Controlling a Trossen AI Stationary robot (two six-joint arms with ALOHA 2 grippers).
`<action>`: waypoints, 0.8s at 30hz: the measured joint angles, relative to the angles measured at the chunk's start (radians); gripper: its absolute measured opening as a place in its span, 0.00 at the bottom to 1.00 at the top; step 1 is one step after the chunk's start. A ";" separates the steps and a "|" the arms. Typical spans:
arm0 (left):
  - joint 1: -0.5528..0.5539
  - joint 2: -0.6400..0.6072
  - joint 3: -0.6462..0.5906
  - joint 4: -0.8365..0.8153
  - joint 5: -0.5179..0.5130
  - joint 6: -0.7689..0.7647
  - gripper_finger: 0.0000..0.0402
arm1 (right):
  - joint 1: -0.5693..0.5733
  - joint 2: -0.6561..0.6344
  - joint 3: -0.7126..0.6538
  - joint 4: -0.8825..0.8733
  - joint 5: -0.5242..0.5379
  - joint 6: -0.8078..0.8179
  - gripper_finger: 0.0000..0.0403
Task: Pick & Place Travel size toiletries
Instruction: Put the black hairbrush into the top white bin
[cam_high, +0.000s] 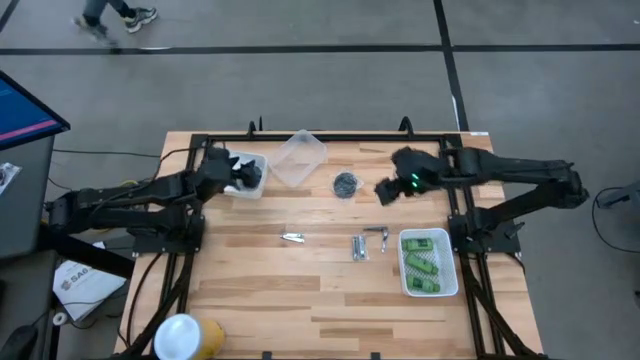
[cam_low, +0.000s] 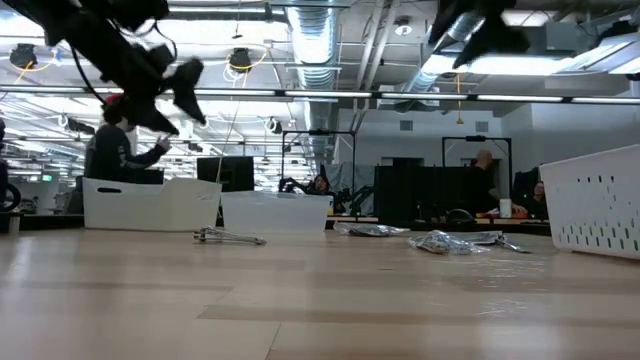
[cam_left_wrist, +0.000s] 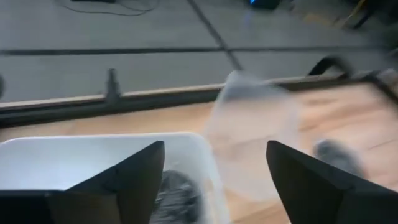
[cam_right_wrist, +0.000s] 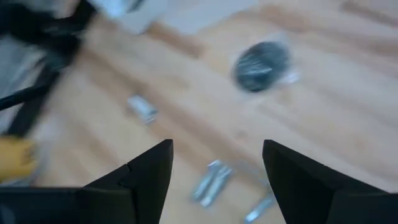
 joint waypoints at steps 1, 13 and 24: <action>-0.004 -0.017 0.009 0.008 0.011 -0.010 0.70 | -0.035 0.025 0.000 0.002 -0.001 -0.026 0.60; -0.104 -0.207 0.019 0.131 0.045 -0.015 0.71 | -0.344 0.446 0.000 0.103 -0.235 -0.353 0.60; -0.124 -0.270 0.019 0.133 0.041 -0.001 0.71 | -0.451 0.664 -0.001 0.249 -0.270 -0.383 0.55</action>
